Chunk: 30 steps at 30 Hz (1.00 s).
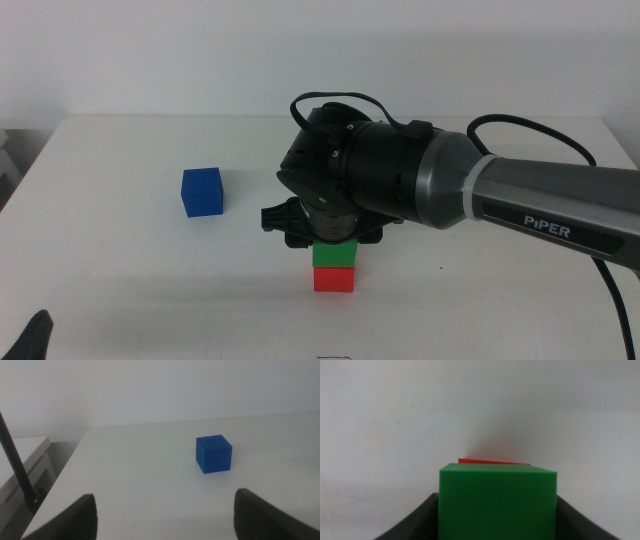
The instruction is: Stack red cubes first, then green, then blue cubes in a specific spot.
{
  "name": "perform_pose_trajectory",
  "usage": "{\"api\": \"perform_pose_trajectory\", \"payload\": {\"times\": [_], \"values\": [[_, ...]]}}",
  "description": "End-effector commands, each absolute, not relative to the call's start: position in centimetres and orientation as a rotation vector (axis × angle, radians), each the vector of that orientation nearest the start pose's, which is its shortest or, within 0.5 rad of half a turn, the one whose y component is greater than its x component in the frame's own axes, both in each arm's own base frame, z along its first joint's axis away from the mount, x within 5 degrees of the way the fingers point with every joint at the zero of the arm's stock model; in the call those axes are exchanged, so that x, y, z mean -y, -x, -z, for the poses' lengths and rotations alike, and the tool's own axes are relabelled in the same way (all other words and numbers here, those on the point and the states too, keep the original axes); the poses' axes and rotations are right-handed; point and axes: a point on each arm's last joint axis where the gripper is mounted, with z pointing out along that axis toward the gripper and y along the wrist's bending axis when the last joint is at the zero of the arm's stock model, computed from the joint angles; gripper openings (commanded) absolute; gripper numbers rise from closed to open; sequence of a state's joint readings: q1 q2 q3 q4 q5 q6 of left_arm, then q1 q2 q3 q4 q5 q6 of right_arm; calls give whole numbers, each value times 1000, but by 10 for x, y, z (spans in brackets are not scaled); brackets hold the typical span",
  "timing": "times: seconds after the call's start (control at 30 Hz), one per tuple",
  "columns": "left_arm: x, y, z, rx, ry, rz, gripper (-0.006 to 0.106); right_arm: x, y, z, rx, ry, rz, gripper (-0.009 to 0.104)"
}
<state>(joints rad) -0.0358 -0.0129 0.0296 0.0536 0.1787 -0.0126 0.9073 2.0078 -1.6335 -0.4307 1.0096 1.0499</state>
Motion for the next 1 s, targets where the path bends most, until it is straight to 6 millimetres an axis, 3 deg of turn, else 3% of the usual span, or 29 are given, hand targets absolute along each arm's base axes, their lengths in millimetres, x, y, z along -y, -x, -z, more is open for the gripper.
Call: {"api": "perform_pose_trajectory", "payload": {"times": [0.0,0.07,0.33,0.4,0.63,0.83,0.97], "values": [[2,-55,-197,-1574,-43,9,94,-311,-292,-266,-2580,33,-68,50],[2,-55,-197,-1574,-43,9,94,-311,-292,-266,-2580,38,-67,58],[2,-55,-197,-1574,-43,9,94,-311,-291,-267,-2584,32,-67,72],[2,-55,-197,-1574,-43,9,94,-309,-289,-276,-2586,15,-70,73],[2,-55,-197,-1574,-43,9,94,-288,-279,-339,-2562,24,19,73],[2,-55,-197,-1573,-43,9,94,-258,-254,-406,-2457,368,-43,73],[2,-55,-197,-1573,-43,9,94,-226,-228,-453,-2334,437,-99,73]]}}
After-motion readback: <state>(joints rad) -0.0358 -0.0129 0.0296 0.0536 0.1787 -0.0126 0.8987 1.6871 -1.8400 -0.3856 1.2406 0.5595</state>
